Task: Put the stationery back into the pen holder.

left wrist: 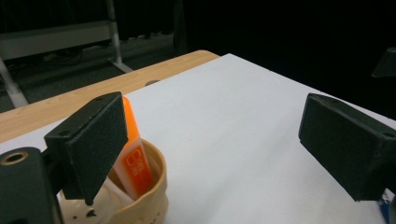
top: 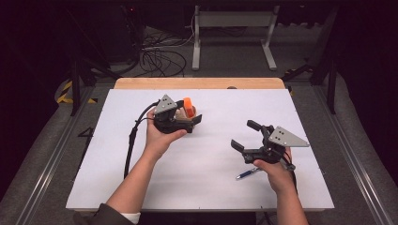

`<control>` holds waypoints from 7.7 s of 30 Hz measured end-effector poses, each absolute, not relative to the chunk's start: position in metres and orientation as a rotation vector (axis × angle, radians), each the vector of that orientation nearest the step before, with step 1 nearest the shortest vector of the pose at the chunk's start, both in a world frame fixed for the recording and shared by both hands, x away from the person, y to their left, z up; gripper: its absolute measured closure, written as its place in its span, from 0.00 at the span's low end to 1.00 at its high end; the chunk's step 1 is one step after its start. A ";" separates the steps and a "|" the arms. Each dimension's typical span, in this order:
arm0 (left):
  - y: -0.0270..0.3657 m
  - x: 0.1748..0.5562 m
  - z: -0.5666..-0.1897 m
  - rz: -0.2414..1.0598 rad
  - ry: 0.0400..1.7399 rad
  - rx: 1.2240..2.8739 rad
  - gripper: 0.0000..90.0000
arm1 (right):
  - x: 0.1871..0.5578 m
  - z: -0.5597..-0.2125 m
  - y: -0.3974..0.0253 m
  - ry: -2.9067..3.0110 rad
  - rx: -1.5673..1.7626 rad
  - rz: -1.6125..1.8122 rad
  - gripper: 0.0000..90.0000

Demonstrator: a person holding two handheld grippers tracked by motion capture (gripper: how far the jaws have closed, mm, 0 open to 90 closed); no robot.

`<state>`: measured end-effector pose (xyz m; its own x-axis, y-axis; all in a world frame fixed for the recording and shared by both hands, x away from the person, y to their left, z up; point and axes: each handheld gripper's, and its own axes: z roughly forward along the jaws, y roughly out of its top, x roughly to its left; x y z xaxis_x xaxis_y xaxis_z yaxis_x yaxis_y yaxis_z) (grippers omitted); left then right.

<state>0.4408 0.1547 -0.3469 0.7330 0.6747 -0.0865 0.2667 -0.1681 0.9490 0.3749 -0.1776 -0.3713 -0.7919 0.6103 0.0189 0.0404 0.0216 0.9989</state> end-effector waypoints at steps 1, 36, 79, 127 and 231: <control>0.155 0.440 -0.347 0.429 0.743 1.750 0.09 | 0.375 -0.371 -0.178 1.886 0.665 1.821 0.07; 0.102 0.396 -0.376 0.255 0.646 1.857 0.12 | 0.371 -0.361 -0.205 1.829 0.697 1.792 0.03; 0.020 0.359 -0.421 0.167 0.637 2.048 0.38 | 0.367 -0.354 -0.225 1.796 0.732 1.727 0.03; -0.015 0.341 -0.438 0.257 0.604 2.279 0.75 | 0.367 -0.354 -0.224 1.801 0.735 1.717 0.03; 0.070 0.383 -0.353 0.158 0.591 2.161 0.89 | 0.359 -0.381 -0.160 2.013 0.061 0.807 0.57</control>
<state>0.3835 0.0700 -0.3528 0.8793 0.4667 -0.0954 0.3567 -0.5124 0.7811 0.3587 -0.1598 -0.3815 -0.5623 0.3481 -0.7501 -0.2662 0.7826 0.5627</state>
